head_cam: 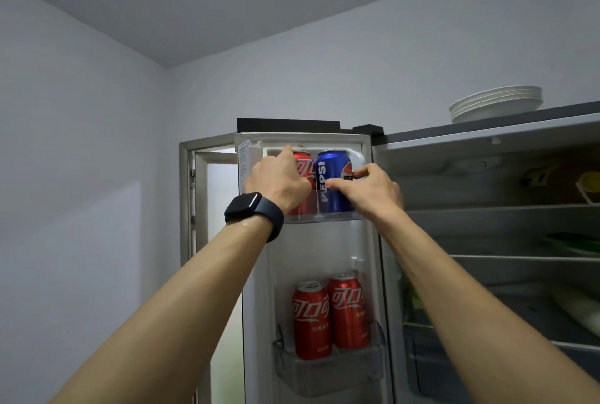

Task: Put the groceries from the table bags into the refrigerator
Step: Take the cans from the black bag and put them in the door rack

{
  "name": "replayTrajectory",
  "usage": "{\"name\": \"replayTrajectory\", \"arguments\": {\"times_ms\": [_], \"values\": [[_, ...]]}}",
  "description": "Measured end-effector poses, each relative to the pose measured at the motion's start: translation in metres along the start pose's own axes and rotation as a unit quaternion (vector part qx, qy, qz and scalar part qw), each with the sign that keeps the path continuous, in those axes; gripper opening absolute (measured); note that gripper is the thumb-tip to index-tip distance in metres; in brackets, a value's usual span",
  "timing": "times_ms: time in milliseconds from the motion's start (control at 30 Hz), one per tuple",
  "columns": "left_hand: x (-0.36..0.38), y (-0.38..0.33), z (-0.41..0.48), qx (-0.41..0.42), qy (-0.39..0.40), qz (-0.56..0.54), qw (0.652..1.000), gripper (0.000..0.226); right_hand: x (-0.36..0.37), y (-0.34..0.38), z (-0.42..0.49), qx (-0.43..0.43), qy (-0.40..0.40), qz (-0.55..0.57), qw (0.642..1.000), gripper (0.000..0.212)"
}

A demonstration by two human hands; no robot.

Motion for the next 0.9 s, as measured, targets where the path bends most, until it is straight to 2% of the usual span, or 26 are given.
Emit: {"name": "replayTrajectory", "arguments": {"times_ms": [133,333,400,467,533,600,700,800,900], "values": [[-0.001,0.001,-0.003,0.005,0.038,0.011,0.999,0.034,0.006,-0.003,-0.006,0.006,0.005,0.038,0.999,0.050],[0.000,0.000,-0.023,0.046,0.017,-0.032,0.998,0.057,0.008,0.000,-0.016,-0.004,0.012,0.025,1.000,0.030],[-0.001,0.004,-0.031,0.056,0.006,-0.063,0.996,0.058,0.008,-0.002,-0.021,-0.010,0.023,0.031,0.999,0.035],[-0.003,0.009,-0.042,0.060,0.000,-0.075,0.995,0.057,0.004,0.000,-0.030,-0.020,0.010,0.041,0.999,0.051],[-0.006,0.013,-0.054,0.074,-0.011,-0.073,0.995,0.055,-0.006,0.007,-0.044,-0.064,-0.034,0.027,0.997,0.052],[-0.011,0.023,-0.070,0.094,-0.019,-0.065,0.993,0.053,-0.010,0.024,-0.072,-0.138,-0.056,0.016,0.989,0.040],[-0.015,0.050,-0.104,0.116,-0.016,-0.037,0.992,0.050,0.005,0.042,-0.127,-0.207,-0.013,0.042,0.977,0.029],[-0.013,0.097,-0.155,0.109,-0.005,-0.011,0.994,0.049,0.038,0.045,-0.192,-0.224,0.062,0.057,0.971,0.026],[-0.001,0.162,-0.220,0.086,0.038,0.024,0.995,0.048,0.081,0.042,-0.266,-0.226,0.134,0.051,0.964,0.025]]}}
Point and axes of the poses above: each hand's wrist, its own z-axis towards the middle knuckle, its own x-axis out of the palm, y = z × x, the point moved 10 cm from there along z, towards the middle knuckle, and after that the axes turned 12 degrees about z, right-handed, at the moved point
